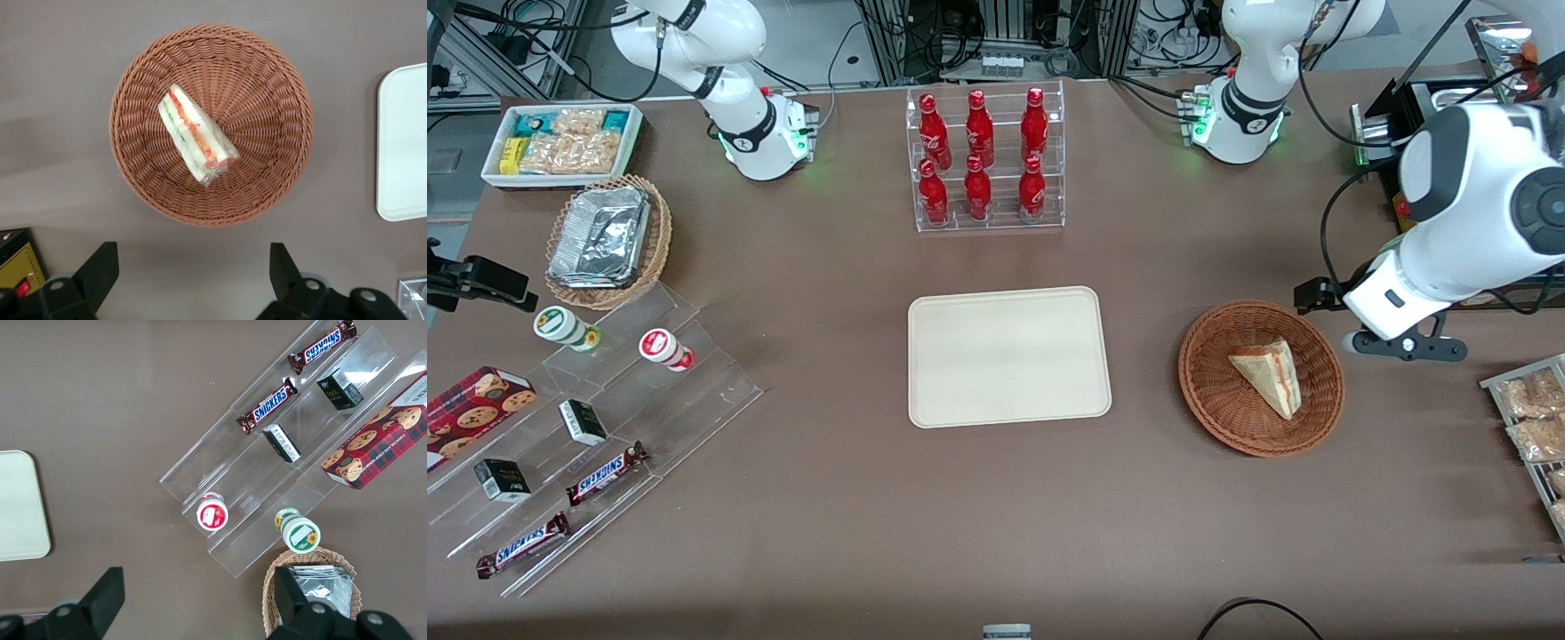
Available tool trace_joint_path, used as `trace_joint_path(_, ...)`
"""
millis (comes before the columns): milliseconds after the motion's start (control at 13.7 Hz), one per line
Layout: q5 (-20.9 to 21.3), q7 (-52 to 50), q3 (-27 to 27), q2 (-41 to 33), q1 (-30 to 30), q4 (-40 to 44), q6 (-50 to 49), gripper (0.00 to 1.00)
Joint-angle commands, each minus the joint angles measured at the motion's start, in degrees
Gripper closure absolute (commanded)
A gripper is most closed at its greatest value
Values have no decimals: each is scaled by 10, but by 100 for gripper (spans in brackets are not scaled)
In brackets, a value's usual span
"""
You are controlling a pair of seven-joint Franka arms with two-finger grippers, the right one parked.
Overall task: Place sandwich from basket to tray
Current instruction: 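Move the left gripper over the wicker basket above the wrapped sandwich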
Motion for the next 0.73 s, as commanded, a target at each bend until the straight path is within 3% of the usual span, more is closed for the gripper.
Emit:
trace_joint_path(0,1,-49,0,-9,-4,-39,44,0)
trace_joint_path(659,-4,-327,0,12,-3,-96,135,0)
